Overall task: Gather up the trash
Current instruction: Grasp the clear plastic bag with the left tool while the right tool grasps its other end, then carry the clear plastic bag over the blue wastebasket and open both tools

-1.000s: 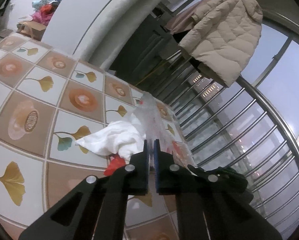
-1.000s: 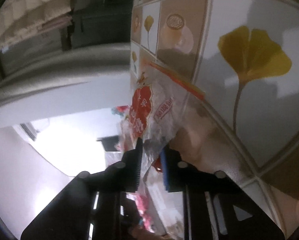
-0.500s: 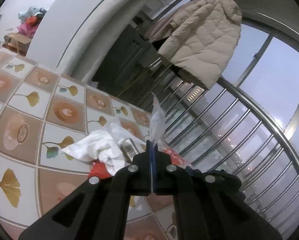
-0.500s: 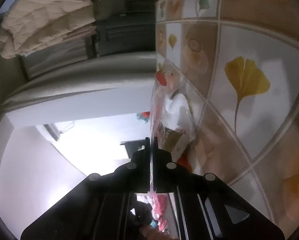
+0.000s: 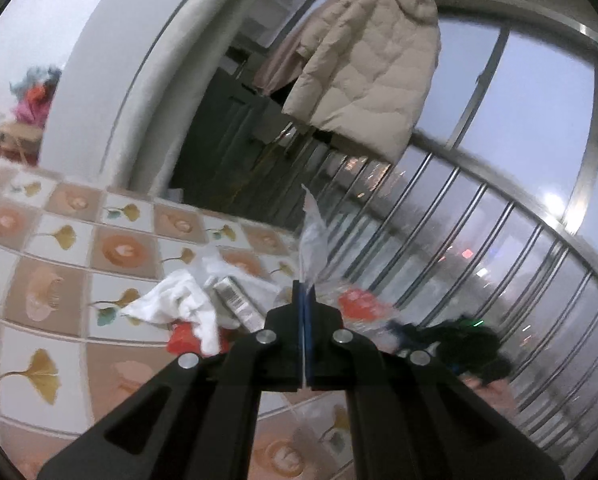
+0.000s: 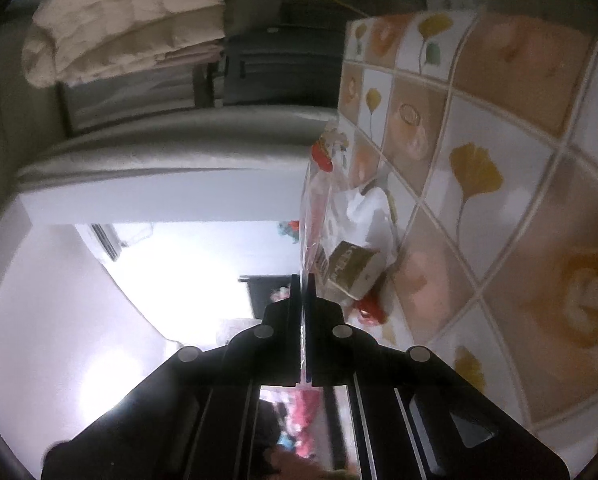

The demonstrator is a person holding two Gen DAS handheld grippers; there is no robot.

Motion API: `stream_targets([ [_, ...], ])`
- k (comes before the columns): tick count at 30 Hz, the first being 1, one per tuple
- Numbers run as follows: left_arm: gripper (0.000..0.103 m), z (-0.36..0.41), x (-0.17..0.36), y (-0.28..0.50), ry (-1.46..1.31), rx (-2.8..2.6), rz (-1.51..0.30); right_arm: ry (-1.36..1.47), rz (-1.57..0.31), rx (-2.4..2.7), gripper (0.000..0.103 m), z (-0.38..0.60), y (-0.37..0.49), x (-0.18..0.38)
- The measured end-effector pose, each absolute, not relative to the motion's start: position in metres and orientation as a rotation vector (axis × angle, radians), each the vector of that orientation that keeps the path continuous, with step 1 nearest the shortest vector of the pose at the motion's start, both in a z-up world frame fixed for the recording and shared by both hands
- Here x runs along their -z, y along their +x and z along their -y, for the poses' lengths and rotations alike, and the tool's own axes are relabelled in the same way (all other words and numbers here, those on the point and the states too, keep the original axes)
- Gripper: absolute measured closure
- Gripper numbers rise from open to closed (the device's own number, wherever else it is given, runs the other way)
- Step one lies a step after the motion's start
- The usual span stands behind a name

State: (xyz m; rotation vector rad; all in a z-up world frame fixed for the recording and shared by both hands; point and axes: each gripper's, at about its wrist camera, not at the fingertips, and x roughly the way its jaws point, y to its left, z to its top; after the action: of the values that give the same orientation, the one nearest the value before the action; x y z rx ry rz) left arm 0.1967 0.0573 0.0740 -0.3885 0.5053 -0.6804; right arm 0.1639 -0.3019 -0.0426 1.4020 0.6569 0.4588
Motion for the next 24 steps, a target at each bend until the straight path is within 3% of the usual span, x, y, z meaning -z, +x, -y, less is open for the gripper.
stream_targets([
  [14, 0.103, 0.013, -0.079, 0.140, -0.035, 0.614, -0.541, 1.111, -0.681, -0.311, 0.103, 0.317, 0.110, 0.019],
  [24, 0.103, 0.064, -0.079, 0.114, 0.112, 0.614, -0.544, 1.057, -0.660, -0.249, 0.103, 0.338, 0.074, 0.017],
])
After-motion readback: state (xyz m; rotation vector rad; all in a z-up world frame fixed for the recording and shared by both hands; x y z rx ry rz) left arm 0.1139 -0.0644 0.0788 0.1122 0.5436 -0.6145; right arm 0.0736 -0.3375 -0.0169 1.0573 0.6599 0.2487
